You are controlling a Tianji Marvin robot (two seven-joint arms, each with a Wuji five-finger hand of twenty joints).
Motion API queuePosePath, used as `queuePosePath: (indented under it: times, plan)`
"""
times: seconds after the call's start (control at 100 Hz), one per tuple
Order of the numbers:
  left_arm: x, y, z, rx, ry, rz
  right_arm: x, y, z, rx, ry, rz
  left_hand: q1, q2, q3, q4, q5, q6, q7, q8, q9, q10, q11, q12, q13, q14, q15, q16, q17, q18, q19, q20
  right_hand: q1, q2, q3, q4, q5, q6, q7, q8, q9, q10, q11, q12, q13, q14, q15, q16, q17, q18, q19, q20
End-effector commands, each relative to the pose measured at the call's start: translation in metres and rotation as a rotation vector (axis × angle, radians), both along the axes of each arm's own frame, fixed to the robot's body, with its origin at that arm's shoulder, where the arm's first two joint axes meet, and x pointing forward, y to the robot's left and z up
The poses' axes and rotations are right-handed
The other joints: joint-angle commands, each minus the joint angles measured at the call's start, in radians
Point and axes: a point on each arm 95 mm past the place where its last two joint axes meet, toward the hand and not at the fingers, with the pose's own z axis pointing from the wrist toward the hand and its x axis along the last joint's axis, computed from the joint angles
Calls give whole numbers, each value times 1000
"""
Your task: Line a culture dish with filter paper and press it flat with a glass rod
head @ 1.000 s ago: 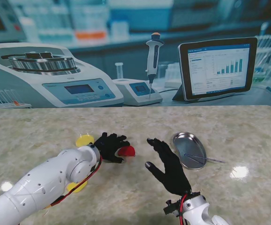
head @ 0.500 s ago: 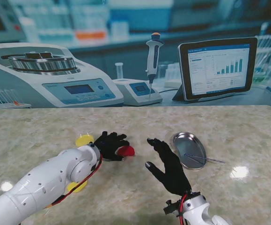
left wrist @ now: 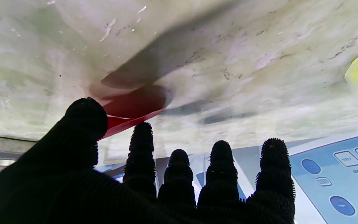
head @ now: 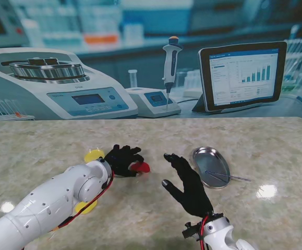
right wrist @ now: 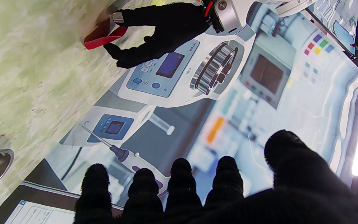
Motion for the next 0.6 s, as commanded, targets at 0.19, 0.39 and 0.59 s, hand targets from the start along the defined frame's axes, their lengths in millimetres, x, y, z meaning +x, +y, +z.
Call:
queuePosePath:
  times: [0.19,0.39,0.59]
  plan:
    - [-1,-5,6,-20,-6,-7,-2,2,0,8,5,-2,60,24,-18,28,-32,-57,170,178,-19,-37,11,35,-33,-23,7,13,-19,-4,-6,-8,18,19,-23,3,-8,-29,-7,-1,-18,-36,8,-5,-1,-42,15,13,-12,-29,10,-8]
    - [-1,-5,6,-35,-7,-8,-2,2,0,10,5,-2,205,49,-181,15,-50,-102,420,214,-18,-46,20,91,-32,-26,11,14,-19,-6,-8,-7,19,18,-23,4,-8,-30,-6,-2,-18,-35,9,-4,-2,-43,15,13,-12,-29,10,-8]
    - [-2,-6,8,-53,-17,-13,-2,3,0,10,6,-1,430,100,-440,64,-96,-151,618,160,-17,-63,29,132,-29,-29,16,14,-20,-10,-10,-6,21,19,-23,5,-8,-30,-5,-3,-18,-37,9,-4,-1,-42,16,13,-12,-30,10,-9]
